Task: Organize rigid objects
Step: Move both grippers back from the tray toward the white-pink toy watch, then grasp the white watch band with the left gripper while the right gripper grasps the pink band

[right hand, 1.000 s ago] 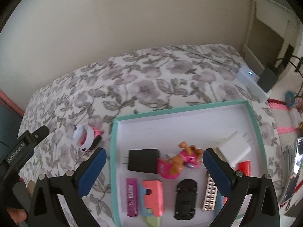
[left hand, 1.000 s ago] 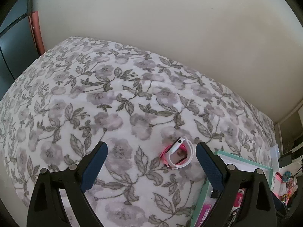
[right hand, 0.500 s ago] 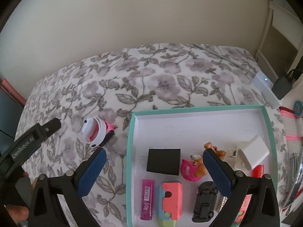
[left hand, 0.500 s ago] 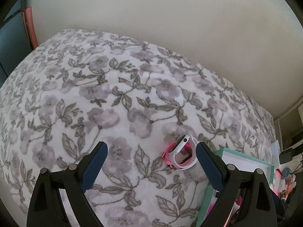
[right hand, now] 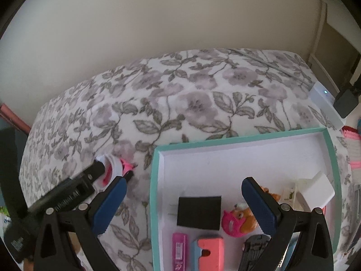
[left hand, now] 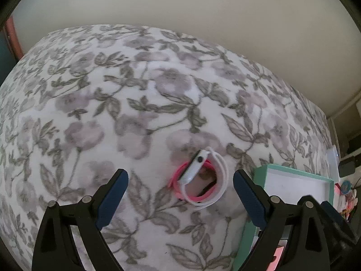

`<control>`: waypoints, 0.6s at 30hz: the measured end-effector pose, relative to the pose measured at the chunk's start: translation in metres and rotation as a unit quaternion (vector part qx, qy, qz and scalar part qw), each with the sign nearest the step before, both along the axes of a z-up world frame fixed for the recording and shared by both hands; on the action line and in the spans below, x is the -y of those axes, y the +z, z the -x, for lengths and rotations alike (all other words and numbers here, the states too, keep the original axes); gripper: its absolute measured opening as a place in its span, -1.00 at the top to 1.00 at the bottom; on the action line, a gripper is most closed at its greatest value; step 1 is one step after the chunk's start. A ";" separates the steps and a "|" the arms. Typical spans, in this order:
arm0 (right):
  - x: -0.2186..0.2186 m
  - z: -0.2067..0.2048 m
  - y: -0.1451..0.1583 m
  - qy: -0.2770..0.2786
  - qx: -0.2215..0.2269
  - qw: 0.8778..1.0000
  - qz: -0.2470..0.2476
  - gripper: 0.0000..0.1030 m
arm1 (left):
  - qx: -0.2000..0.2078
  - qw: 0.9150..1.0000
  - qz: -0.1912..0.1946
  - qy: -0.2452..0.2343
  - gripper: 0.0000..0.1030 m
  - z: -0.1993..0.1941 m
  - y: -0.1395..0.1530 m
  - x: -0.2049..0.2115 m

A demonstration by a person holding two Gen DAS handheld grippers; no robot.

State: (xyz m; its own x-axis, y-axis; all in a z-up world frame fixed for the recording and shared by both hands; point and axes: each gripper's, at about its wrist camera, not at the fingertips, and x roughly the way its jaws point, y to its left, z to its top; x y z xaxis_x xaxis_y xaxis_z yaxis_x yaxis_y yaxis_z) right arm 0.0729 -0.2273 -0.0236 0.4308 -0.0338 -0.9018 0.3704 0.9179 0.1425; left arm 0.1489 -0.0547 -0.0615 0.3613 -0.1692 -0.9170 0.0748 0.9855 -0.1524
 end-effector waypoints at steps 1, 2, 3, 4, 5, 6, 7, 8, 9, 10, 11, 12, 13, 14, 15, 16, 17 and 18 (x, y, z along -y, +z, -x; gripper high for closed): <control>0.003 -0.001 -0.001 -0.005 0.001 1.000 -0.001 -1.00 | -0.002 1.000 0.002 -0.005 -0.83 -0.001 -0.002 0.004; 0.005 -0.002 -0.001 -0.008 0.002 1.000 -0.002 -1.00 | -0.003 1.000 0.005 -0.012 -0.77 -0.002 -0.003 0.008; 0.006 -0.002 -0.002 -0.009 0.002 1.000 -0.003 -1.00 | -0.003 1.000 0.009 -0.016 -0.69 -0.002 -0.004 0.011; 0.007 -0.003 -0.003 -0.008 0.002 1.000 -0.004 -1.00 | -0.004 1.000 0.011 -0.019 -0.49 -0.003 -0.004 0.013; 0.008 -0.004 -0.003 -0.009 0.002 1.000 -0.003 -1.00 | -0.005 1.000 0.013 -0.021 -0.41 -0.003 -0.005 0.015; 0.008 -0.005 -0.004 -0.010 0.001 1.000 -0.002 -1.00 | -0.007 1.000 0.014 -0.023 -0.41 -0.004 -0.005 0.016; 0.009 -0.005 -0.004 -0.010 0.001 1.000 -0.001 -1.00 | -0.008 1.000 0.014 -0.024 -0.40 -0.004 -0.006 0.017; 0.008 -0.006 -0.004 -0.009 0.000 1.000 -0.001 -1.00 | -0.008 1.000 0.015 -0.025 -0.36 -0.004 -0.007 0.017; 0.009 -0.006 -0.005 -0.010 0.001 1.000 0.000 -1.00 | -0.009 0.999 0.016 -0.027 -0.32 -0.004 -0.008 0.017; 0.009 -0.007 -0.005 -0.009 0.002 1.000 -0.001 -1.00 | -0.011 0.999 0.017 -0.028 -0.21 -0.004 -0.009 0.016; 0.009 -0.007 -0.004 -0.009 0.003 1.000 -0.003 -1.00 | -0.013 0.999 0.020 -0.028 -0.10 -0.005 -0.009 0.016; 0.009 -0.007 -0.004 -0.009 0.004 1.000 -0.004 -1.00 | -0.015 0.999 0.023 -0.028 -0.05 -0.005 -0.010 0.014; 0.008 -0.007 -0.004 -0.009 0.005 1.000 -0.005 -1.00 | -0.015 0.999 0.025 -0.028 -0.04 -0.005 -0.009 0.014; 0.008 -0.008 -0.003 -0.008 0.006 1.000 -0.005 -1.00 | -0.015 0.999 0.026 -0.029 -0.04 -0.005 -0.009 0.013; 0.007 -0.008 -0.003 -0.007 0.006 1.000 -0.004 -1.00 | -0.015 0.999 0.027 -0.030 -0.04 -0.005 -0.009 0.012; 0.005 -0.009 -0.003 -0.007 0.007 1.000 -0.004 -1.00 | -0.016 0.999 0.029 -0.030 -0.03 -0.005 -0.009 0.011; 0.004 -0.010 -0.002 -0.006 0.007 1.000 -0.003 -1.00 | -0.018 0.999 0.034 -0.030 -0.03 -0.005 -0.009 0.009; 0.003 -0.010 -0.002 -0.005 0.007 1.000 -0.003 -1.00 | -0.020 0.999 0.041 -0.027 -0.03 -0.005 -0.009 0.006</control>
State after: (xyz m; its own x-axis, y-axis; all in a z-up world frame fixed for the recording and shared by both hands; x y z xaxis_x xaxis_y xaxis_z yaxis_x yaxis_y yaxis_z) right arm 0.0829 -0.2306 -0.0259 0.4438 -0.0325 -0.8955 0.3767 0.9135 0.1535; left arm 0.1540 -0.0609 -0.0701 0.3129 -0.2626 -0.9128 0.1204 0.9642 -0.2362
